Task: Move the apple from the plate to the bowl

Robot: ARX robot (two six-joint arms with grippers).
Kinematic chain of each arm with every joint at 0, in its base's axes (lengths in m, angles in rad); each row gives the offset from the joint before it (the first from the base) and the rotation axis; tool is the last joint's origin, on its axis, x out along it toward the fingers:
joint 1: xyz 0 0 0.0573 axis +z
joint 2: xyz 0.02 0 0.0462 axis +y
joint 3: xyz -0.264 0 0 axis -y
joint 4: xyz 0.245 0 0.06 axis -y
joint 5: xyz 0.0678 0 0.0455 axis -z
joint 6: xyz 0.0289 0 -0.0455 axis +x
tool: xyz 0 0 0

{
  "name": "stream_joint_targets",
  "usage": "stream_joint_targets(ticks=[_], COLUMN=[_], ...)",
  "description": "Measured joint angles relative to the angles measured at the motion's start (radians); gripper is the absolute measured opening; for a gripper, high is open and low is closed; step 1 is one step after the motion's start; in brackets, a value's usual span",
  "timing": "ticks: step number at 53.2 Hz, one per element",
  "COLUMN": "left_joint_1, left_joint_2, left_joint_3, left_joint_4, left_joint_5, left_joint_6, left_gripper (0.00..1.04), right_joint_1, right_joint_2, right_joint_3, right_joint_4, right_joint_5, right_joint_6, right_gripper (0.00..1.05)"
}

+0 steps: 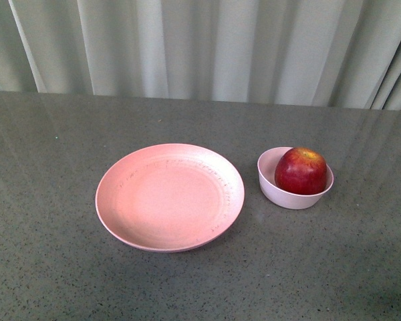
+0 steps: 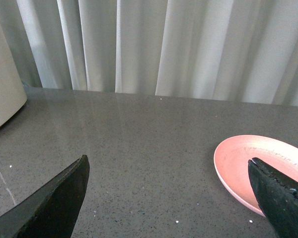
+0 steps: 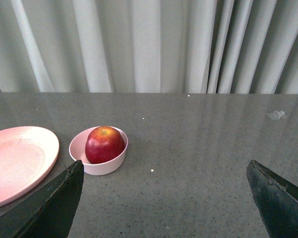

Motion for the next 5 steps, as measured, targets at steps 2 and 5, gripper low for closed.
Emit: stream_joint_targets(ticks=[2,5], left_joint_1=[0.0,0.0], left_joint_2=[0.0,0.0], left_joint_3=[0.0,0.0], left_joint_4=[0.0,0.0], left_joint_5=[0.0,0.0], left_joint_6=[0.0,0.0], left_gripper=[0.96,0.96], right_joint_1=[0.0,0.0], right_joint_2=[0.0,0.0], right_joint_3=[0.0,0.0], right_joint_4=[0.0,0.0], right_joint_5=[0.0,0.0], right_joint_6=[0.0,0.0], right_gripper=[0.96,0.96])
